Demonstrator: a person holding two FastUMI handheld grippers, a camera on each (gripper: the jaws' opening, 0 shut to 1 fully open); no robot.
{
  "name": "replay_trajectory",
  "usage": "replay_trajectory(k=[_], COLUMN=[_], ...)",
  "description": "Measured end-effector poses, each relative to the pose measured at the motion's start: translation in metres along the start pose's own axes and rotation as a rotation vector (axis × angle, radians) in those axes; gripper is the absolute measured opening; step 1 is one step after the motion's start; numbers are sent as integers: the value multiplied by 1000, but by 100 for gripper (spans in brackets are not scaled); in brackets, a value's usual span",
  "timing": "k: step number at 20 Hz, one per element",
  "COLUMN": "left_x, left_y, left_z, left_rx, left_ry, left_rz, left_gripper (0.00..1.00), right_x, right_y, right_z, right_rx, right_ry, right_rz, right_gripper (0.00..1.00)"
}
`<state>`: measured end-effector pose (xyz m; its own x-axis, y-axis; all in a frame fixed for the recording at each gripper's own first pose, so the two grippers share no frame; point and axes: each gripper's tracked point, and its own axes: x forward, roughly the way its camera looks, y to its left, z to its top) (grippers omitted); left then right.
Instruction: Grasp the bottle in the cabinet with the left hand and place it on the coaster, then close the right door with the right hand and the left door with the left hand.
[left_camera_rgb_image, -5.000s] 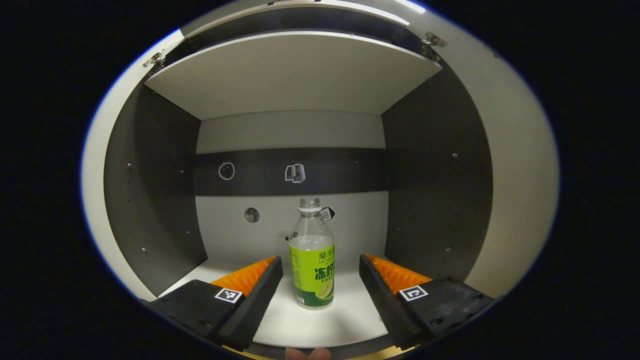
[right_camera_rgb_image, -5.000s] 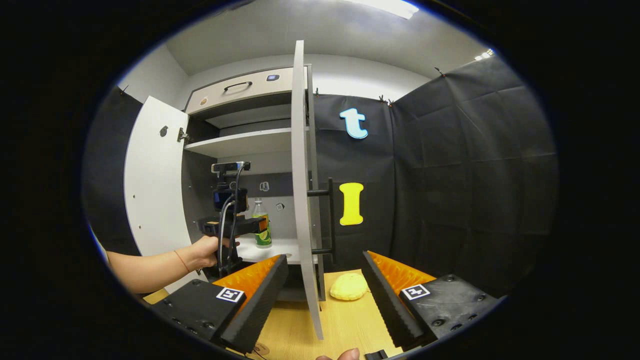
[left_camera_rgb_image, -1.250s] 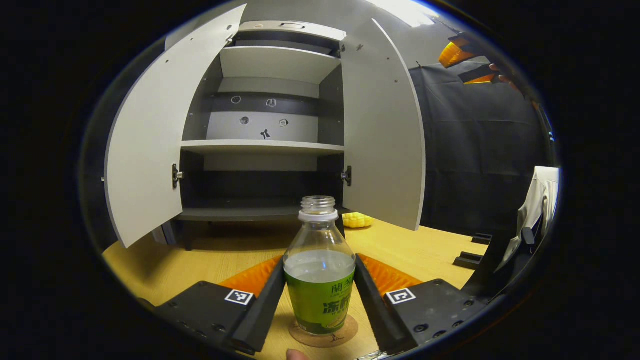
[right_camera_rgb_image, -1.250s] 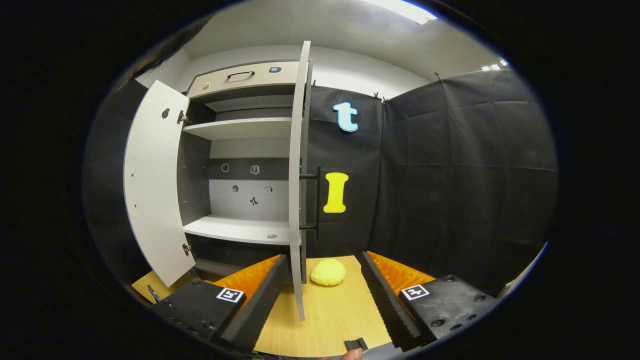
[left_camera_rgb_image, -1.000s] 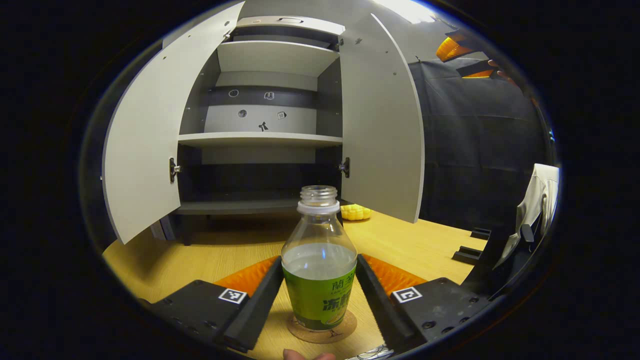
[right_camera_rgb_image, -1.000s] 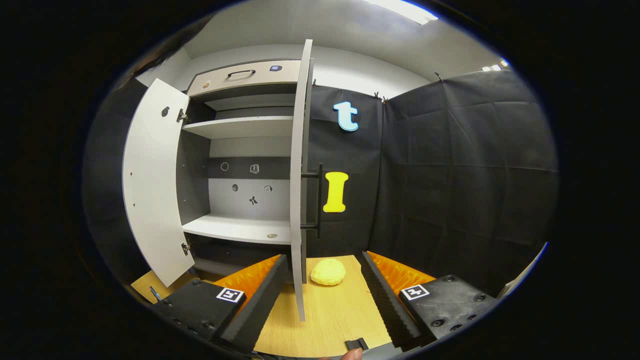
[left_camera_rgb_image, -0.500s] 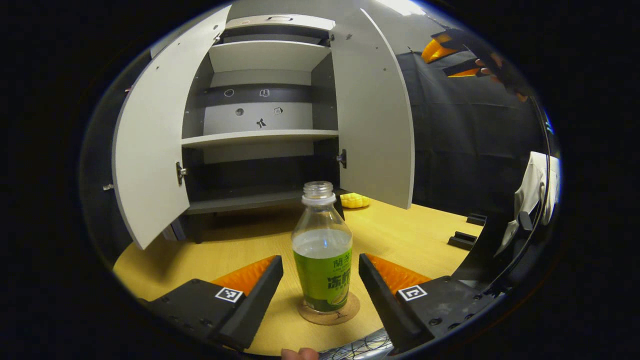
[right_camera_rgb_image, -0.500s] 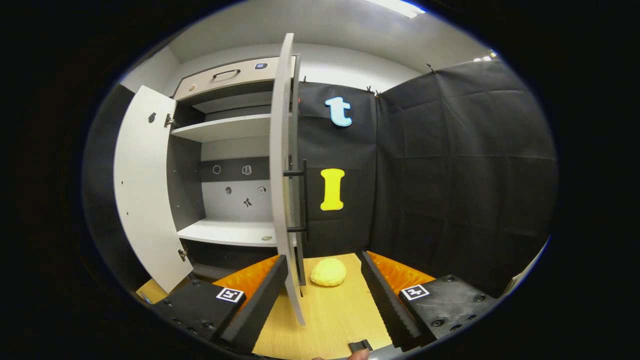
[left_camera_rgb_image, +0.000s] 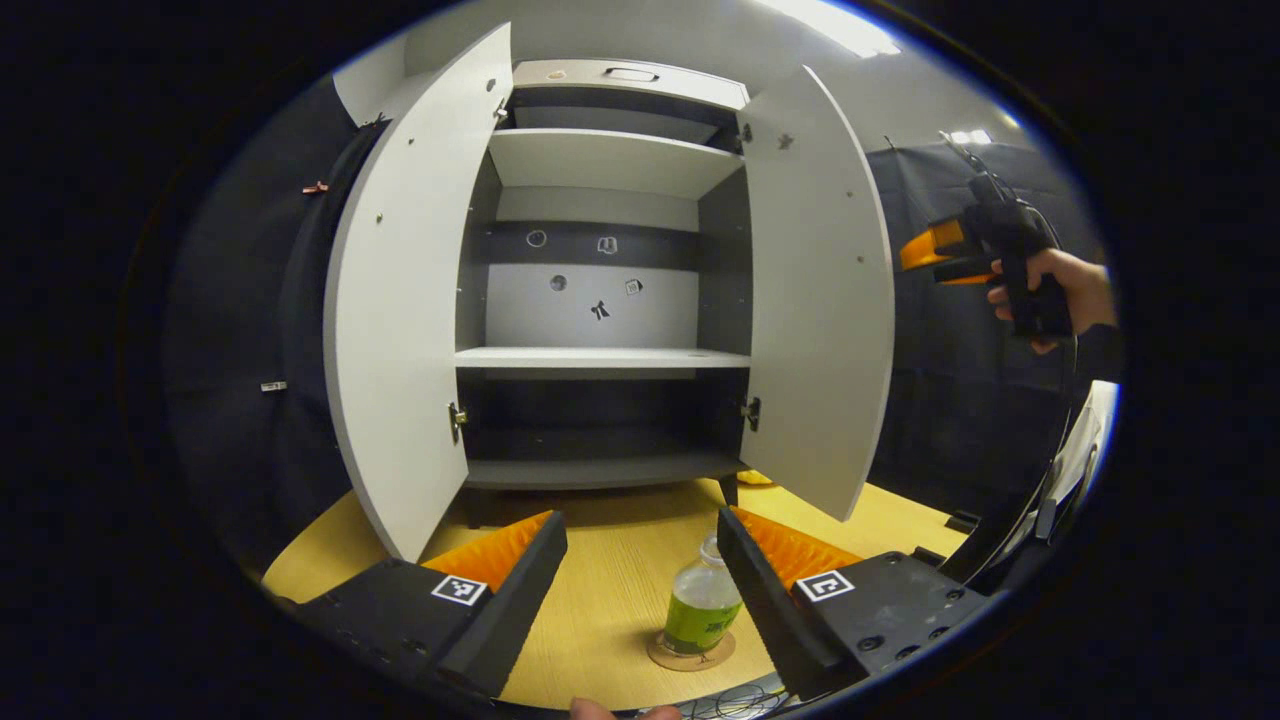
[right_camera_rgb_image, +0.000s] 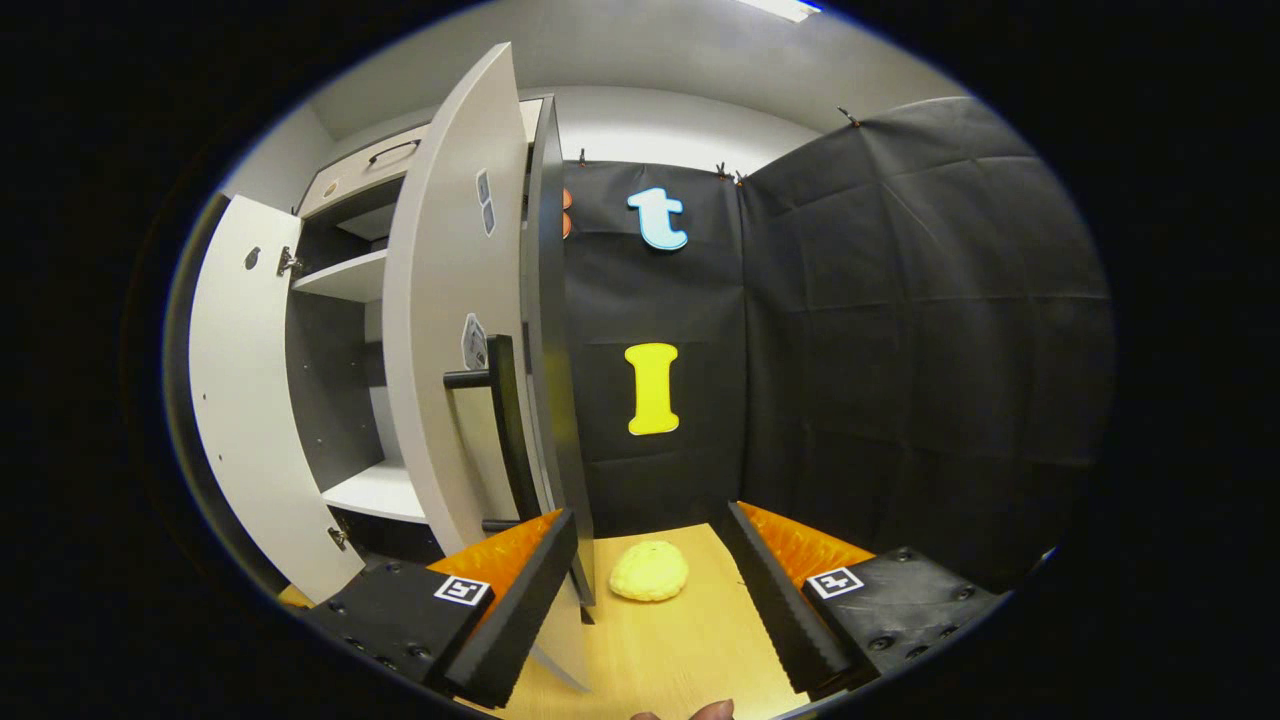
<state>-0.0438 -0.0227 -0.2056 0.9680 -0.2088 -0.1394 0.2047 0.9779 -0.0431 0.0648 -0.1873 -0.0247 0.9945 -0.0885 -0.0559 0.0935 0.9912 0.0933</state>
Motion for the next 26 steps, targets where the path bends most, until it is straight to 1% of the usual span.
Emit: replay_trajectory(k=[2, 4, 8, 11, 15, 19, 20, 21, 26], left_x=[-2, -2, -8, -14, -23, -27, -29, -30, -34], left_y=[16, 28, 42, 47, 54, 61, 64, 66, 75], left_z=[27, 49, 69, 76, 84, 88, 89, 90, 89], left_rx=[12, 18, 7, 10, 20, 18, 19, 19, 13], left_ry=[-33, -58, -68, -71, -80, -94, -96, -98, -102], left_rz=[37, 59, 74, 83, 85, 97, 102, 107, 126], left_gripper=[96, 96, 97, 97, 97, 97, 97, 97, 97], right_x=[5, 6, 2, -1, -5, -9, -10, -10, -9], right_y=[10, 11, 18, 23, 36, 61, 69, 75, 105], right_z=[-2, -2, -4, -4, -7, -11, -12, -13, -18], right_rx=[-19, -38, -6, -11, 8, 20, 18, 15, 24], right_ry=[3, 1, 6, -4, 0, 5, 6, 5, 14], right_rz=[28, 35, 31, 13, 21, 66, 80, 91, 156], right_gripper=[98, 98, 98, 98, 98, 98, 100, 98, 98])
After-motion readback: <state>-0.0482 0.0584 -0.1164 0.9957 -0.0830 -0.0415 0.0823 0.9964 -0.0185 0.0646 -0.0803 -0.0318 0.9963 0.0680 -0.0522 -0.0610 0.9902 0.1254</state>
